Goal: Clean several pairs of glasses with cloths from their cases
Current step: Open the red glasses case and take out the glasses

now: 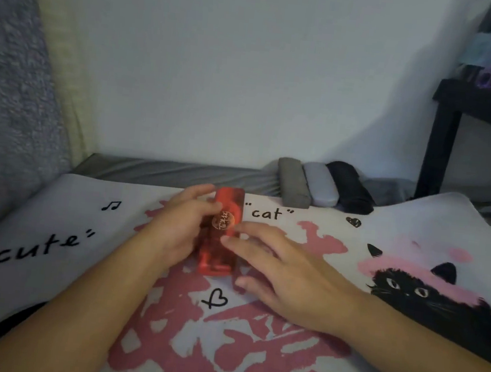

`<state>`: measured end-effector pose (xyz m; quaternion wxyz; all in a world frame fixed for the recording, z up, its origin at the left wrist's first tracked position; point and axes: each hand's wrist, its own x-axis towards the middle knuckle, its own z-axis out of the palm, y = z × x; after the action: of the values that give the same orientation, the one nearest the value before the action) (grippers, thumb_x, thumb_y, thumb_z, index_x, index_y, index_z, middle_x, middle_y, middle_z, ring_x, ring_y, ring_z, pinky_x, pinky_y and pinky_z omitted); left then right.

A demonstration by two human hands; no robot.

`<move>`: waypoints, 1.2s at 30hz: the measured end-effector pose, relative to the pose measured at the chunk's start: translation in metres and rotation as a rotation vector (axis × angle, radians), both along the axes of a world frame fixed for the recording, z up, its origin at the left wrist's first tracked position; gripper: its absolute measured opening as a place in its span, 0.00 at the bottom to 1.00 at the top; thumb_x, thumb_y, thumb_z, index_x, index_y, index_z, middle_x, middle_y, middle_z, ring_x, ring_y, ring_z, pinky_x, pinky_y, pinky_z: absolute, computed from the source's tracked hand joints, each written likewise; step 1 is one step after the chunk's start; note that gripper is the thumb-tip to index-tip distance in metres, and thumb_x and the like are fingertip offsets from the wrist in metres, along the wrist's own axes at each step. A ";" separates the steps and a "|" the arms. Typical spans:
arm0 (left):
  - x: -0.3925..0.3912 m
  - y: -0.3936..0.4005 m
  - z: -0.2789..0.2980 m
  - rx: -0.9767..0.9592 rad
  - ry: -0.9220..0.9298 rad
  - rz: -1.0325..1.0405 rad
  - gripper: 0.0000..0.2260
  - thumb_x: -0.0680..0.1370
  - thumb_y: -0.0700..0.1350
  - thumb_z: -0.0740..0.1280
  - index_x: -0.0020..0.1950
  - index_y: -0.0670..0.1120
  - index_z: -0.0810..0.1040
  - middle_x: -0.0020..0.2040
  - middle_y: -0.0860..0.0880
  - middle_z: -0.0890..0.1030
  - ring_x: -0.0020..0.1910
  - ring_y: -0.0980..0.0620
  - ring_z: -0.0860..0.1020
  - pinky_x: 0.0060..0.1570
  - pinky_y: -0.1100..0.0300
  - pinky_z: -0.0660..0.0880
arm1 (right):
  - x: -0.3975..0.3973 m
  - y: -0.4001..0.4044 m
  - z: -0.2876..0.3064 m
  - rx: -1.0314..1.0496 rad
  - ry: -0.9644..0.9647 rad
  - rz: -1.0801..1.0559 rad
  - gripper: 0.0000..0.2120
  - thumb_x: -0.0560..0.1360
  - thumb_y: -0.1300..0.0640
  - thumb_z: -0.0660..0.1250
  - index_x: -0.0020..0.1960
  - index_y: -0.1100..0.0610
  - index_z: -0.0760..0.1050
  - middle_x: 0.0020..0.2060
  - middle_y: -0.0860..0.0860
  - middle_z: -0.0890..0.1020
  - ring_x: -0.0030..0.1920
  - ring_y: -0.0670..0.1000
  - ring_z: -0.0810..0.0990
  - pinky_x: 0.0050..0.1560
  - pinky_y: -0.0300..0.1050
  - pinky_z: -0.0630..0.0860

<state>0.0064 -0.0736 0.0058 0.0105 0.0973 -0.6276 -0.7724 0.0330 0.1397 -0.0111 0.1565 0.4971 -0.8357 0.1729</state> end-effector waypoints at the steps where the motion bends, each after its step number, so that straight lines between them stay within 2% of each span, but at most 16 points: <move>1: 0.000 -0.002 0.001 -0.092 0.013 -0.051 0.16 0.79 0.34 0.67 0.65 0.46 0.79 0.58 0.40 0.83 0.48 0.49 0.84 0.44 0.59 0.79 | -0.001 0.002 0.004 -0.037 -0.012 0.021 0.23 0.84 0.47 0.61 0.77 0.52 0.65 0.73 0.50 0.66 0.66 0.49 0.74 0.66 0.44 0.75; 4: 0.009 0.001 0.010 -0.480 0.102 -0.429 0.12 0.80 0.40 0.70 0.62 0.49 0.81 0.57 0.49 0.86 0.55 0.54 0.84 0.55 0.61 0.79 | -0.012 0.014 0.016 -0.250 0.032 -0.089 0.22 0.84 0.48 0.59 0.74 0.57 0.71 0.70 0.53 0.72 0.70 0.50 0.71 0.71 0.41 0.67; 6: 0.013 0.009 0.013 -0.762 0.202 -0.624 0.10 0.80 0.45 0.71 0.61 0.52 0.82 0.56 0.56 0.85 0.57 0.60 0.82 0.59 0.65 0.76 | -0.022 0.024 0.017 -0.295 0.057 -0.154 0.21 0.84 0.48 0.59 0.71 0.58 0.74 0.67 0.52 0.74 0.70 0.50 0.72 0.71 0.43 0.68; 8: 0.014 0.015 0.012 -1.110 0.371 -0.519 0.08 0.80 0.52 0.70 0.58 0.56 0.82 0.53 0.61 0.84 0.53 0.65 0.80 0.57 0.62 0.76 | -0.030 0.032 0.012 -0.258 -0.021 -0.162 0.20 0.84 0.46 0.58 0.68 0.56 0.75 0.65 0.49 0.75 0.68 0.48 0.72 0.69 0.44 0.69; 9: 0.015 0.016 0.012 -1.179 0.426 -0.414 0.07 0.80 0.55 0.68 0.55 0.57 0.83 0.50 0.61 0.84 0.50 0.65 0.80 0.54 0.60 0.77 | -0.033 0.034 0.010 -0.239 -0.081 -0.154 0.20 0.84 0.44 0.58 0.67 0.55 0.76 0.63 0.48 0.76 0.67 0.47 0.73 0.67 0.46 0.70; 11: 0.024 0.008 0.014 -1.080 0.459 -0.325 0.09 0.79 0.59 0.67 0.54 0.59 0.82 0.47 0.59 0.84 0.47 0.62 0.81 0.50 0.60 0.77 | -0.036 0.036 0.005 -0.193 -0.207 -0.126 0.23 0.82 0.39 0.57 0.66 0.52 0.77 0.60 0.46 0.77 0.64 0.45 0.74 0.65 0.47 0.72; 13: 0.039 -0.003 0.015 -1.017 0.369 -0.483 0.16 0.75 0.65 0.68 0.60 0.63 0.80 0.53 0.63 0.82 0.53 0.65 0.79 0.53 0.66 0.76 | -0.033 0.033 0.006 -0.096 -0.335 -0.062 0.27 0.78 0.33 0.60 0.69 0.49 0.75 0.61 0.44 0.77 0.65 0.43 0.73 0.66 0.44 0.71; 15: 0.051 -0.013 0.013 -1.168 0.281 -0.665 0.25 0.71 0.68 0.71 0.67 0.66 0.74 0.57 0.66 0.77 0.58 0.68 0.74 0.56 0.69 0.72 | -0.028 0.030 0.007 0.046 -0.407 -0.023 0.30 0.73 0.33 0.68 0.71 0.46 0.72 0.63 0.42 0.75 0.66 0.40 0.70 0.67 0.36 0.67; 17: 0.053 -0.015 0.007 -1.327 0.326 -0.652 0.27 0.71 0.67 0.72 0.68 0.65 0.71 0.56 0.65 0.74 0.57 0.67 0.72 0.57 0.65 0.72 | -0.026 0.027 0.005 0.112 -0.371 -0.033 0.31 0.71 0.35 0.73 0.71 0.44 0.71 0.60 0.39 0.74 0.63 0.38 0.69 0.64 0.29 0.64; 19: 0.047 -0.010 0.002 -1.392 0.413 -0.514 0.28 0.72 0.67 0.70 0.70 0.66 0.68 0.57 0.65 0.74 0.56 0.65 0.72 0.57 0.61 0.74 | -0.031 0.029 0.005 0.080 -0.319 -0.104 0.32 0.71 0.36 0.74 0.71 0.42 0.71 0.58 0.37 0.72 0.61 0.37 0.69 0.63 0.29 0.65; 22: 0.036 -0.001 -0.006 -1.463 0.565 -0.360 0.27 0.77 0.63 0.66 0.75 0.63 0.65 0.62 0.61 0.74 0.59 0.63 0.69 0.61 0.59 0.72 | -0.044 0.037 0.004 0.034 -0.233 -0.252 0.33 0.71 0.33 0.72 0.71 0.45 0.72 0.57 0.39 0.74 0.59 0.40 0.71 0.66 0.42 0.70; 24: 0.031 0.000 -0.013 -1.391 0.531 -0.324 0.28 0.78 0.61 0.68 0.77 0.58 0.65 0.64 0.59 0.72 0.59 0.63 0.67 0.64 0.59 0.71 | -0.047 0.040 0.002 -0.005 -0.240 -0.322 0.35 0.70 0.31 0.70 0.71 0.48 0.73 0.58 0.41 0.76 0.59 0.42 0.71 0.66 0.46 0.70; 29: 0.024 -0.009 -0.021 -1.270 0.452 -0.296 0.29 0.74 0.63 0.72 0.73 0.59 0.70 0.61 0.61 0.71 0.61 0.61 0.68 0.64 0.59 0.69 | -0.051 0.042 -0.003 -0.067 -0.363 -0.281 0.35 0.68 0.36 0.75 0.72 0.49 0.75 0.61 0.42 0.73 0.64 0.42 0.71 0.69 0.40 0.68; 31: 0.023 -0.008 -0.020 -1.277 0.454 -0.294 0.28 0.74 0.62 0.72 0.71 0.58 0.71 0.59 0.61 0.71 0.60 0.61 0.67 0.62 0.60 0.68 | -0.053 0.042 -0.002 -0.098 -0.385 -0.285 0.38 0.67 0.35 0.74 0.72 0.49 0.74 0.60 0.41 0.73 0.63 0.41 0.71 0.69 0.39 0.69; 34: 0.022 -0.005 -0.017 -1.323 0.504 -0.304 0.26 0.72 0.63 0.72 0.68 0.58 0.73 0.53 0.63 0.70 0.56 0.62 0.67 0.57 0.63 0.69 | -0.049 0.040 0.001 -0.038 -0.310 -0.289 0.40 0.67 0.33 0.72 0.75 0.48 0.71 0.60 0.39 0.72 0.62 0.40 0.70 0.67 0.36 0.68; 36: 0.023 -0.005 -0.017 -1.319 0.532 -0.321 0.26 0.72 0.62 0.72 0.68 0.59 0.73 0.52 0.63 0.69 0.54 0.64 0.67 0.54 0.68 0.67 | -0.044 0.043 0.002 0.017 -0.243 -0.281 0.39 0.69 0.34 0.72 0.76 0.44 0.68 0.59 0.37 0.72 0.60 0.39 0.68 0.63 0.29 0.64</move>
<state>0.0290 -0.0789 -0.0115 0.1057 -0.2136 -0.9452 -0.2232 -0.0113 0.1831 -0.0095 0.0727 0.3524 -0.9111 0.2012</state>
